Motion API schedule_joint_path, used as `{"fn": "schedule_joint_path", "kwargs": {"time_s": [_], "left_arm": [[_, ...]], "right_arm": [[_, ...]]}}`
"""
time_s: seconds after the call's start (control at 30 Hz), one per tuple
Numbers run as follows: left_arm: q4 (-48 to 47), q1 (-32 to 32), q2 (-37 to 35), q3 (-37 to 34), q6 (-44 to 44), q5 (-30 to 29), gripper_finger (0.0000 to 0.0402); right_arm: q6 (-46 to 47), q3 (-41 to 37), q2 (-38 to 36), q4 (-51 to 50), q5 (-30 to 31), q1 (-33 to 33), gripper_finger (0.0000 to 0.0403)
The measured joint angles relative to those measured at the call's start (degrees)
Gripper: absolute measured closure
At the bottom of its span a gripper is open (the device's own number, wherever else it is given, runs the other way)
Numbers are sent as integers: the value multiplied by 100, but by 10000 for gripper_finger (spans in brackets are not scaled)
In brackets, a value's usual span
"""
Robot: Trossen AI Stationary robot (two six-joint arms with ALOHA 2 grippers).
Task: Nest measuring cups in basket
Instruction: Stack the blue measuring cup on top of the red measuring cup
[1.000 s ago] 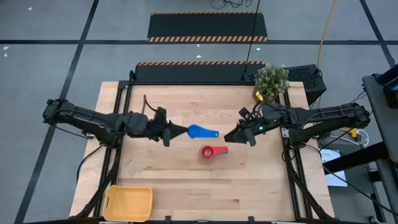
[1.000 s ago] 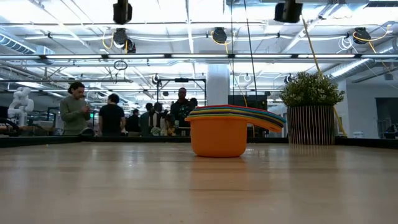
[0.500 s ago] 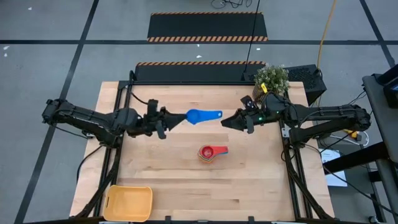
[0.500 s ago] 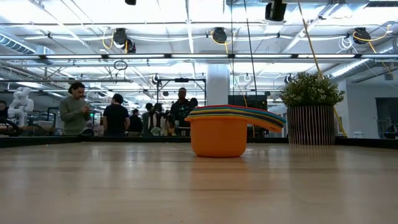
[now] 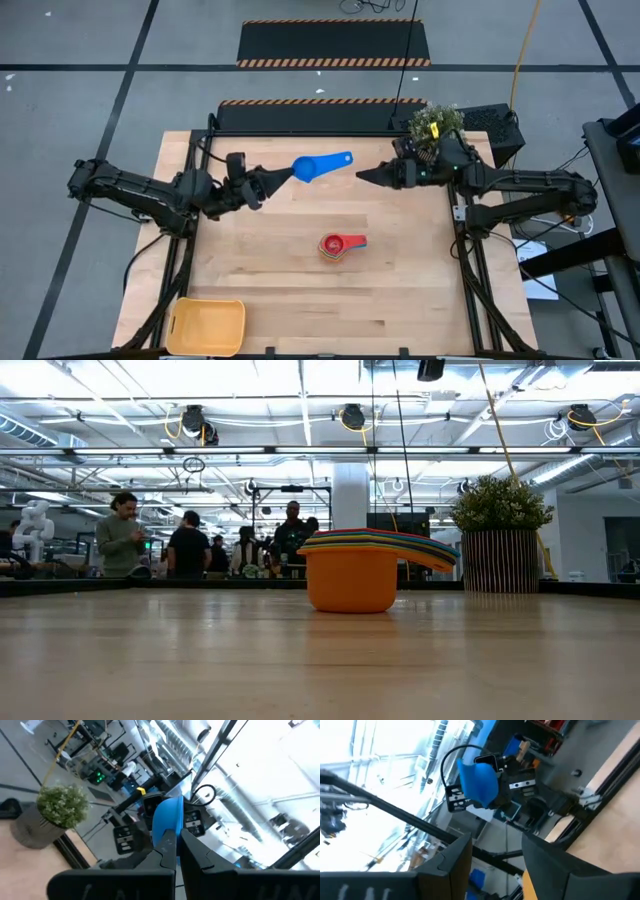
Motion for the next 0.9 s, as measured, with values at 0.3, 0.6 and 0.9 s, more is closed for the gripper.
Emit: {"fn": "schedule_joint_path", "kwargs": {"time_s": [0.3, 0.6, 0.9], "left_arm": [[-119, 76, 75, 0, -1150, -35, 398], [49, 292, 494, -1, -2000, -7, 398], [720, 428, 956, 0, -2253, 91, 398]], "right_arm": [[692, 0, 0, 21, -462, -386, 213], [862, 0, 98, 577, -449, -652, 213], [1140, 0, 116, 594, -958, -1065, 213]]}}
